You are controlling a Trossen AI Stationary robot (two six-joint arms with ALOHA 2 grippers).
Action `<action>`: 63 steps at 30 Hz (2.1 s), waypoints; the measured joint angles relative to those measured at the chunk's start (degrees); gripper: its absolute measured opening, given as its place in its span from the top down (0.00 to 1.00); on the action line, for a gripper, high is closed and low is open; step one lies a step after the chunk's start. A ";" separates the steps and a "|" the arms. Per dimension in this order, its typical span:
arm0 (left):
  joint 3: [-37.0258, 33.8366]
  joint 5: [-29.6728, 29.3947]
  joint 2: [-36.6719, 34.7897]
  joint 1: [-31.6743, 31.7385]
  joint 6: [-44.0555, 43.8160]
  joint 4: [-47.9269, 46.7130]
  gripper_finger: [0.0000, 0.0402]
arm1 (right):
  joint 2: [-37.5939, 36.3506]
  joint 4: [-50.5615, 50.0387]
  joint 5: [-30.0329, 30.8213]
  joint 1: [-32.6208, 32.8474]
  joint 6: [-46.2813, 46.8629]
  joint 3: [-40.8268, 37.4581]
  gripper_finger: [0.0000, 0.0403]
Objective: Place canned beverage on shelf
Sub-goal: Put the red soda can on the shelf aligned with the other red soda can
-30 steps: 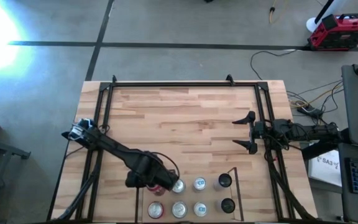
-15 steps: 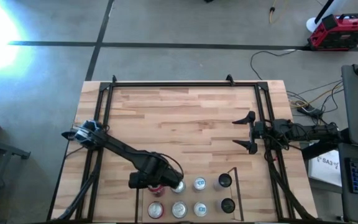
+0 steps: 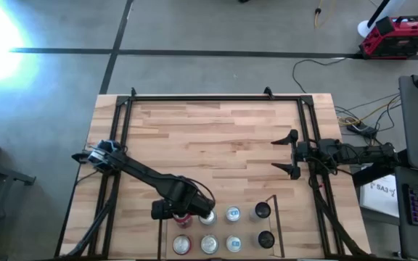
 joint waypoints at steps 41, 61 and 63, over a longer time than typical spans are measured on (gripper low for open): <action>0.00 0.63 0.11 -1.20 -6.47 0.14 0.21 | 0.00 0.00 0.01 -0.01 0.00 0.00 0.01; 0.00 -0.05 0.11 -1.20 -8.54 0.21 0.15 | 0.00 0.00 0.02 0.01 0.00 -0.01 0.01; 0.00 -0.07 0.11 -1.20 -8.54 0.17 0.15 | 0.00 0.00 0.01 -0.01 0.00 0.00 0.01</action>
